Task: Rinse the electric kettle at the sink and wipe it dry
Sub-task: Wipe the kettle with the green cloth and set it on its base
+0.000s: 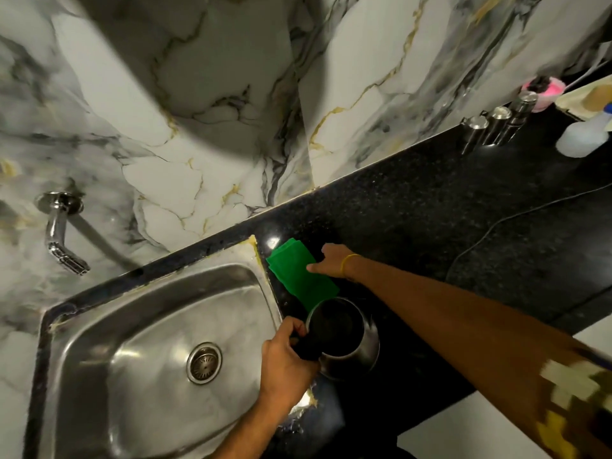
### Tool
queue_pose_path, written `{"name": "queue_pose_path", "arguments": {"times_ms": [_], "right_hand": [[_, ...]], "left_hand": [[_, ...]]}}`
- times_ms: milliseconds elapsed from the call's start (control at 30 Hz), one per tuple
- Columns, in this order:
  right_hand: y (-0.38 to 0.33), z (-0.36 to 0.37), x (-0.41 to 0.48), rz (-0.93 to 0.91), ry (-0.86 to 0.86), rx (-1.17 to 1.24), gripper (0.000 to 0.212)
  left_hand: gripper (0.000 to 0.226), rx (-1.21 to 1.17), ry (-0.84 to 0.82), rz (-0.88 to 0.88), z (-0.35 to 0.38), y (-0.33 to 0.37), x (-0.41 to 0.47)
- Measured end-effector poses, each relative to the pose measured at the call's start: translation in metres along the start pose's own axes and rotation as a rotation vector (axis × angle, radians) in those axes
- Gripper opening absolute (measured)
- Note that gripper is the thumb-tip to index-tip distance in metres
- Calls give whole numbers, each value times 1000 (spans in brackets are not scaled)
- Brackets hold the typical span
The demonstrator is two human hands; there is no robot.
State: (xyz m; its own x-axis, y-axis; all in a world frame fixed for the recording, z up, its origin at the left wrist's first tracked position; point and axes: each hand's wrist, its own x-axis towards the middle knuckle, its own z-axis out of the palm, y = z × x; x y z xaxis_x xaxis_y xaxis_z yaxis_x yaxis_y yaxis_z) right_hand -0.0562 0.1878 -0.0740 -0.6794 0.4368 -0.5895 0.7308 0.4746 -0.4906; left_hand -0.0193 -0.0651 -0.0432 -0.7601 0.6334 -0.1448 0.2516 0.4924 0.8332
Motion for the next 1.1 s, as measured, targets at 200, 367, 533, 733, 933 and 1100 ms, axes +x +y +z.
{"name": "queue_pose_path", "arguments": {"times_ms": [200,367,533,733,933,1100], "right_hand": [[-11,54,42,162,48,-103,119],[-10,53,49,84,2,90,83],[-7,4,4,-98,191,524,45],[31,5,-166,-166,873,707,42],[56,123,-252,9,1227,887,54],[49,191,-243,115,1214,609,51]], "left_hand": [[52,32,4,17,6,-18,2],[51,100,6,62,3,-34,2],[46,173,-62,129,-4,-35,7],[31,230,-130,131,-8,-25,10],[37,333,-257,73,-15,-13,6],[36,405,-290,79,-15,-4,5]]}}
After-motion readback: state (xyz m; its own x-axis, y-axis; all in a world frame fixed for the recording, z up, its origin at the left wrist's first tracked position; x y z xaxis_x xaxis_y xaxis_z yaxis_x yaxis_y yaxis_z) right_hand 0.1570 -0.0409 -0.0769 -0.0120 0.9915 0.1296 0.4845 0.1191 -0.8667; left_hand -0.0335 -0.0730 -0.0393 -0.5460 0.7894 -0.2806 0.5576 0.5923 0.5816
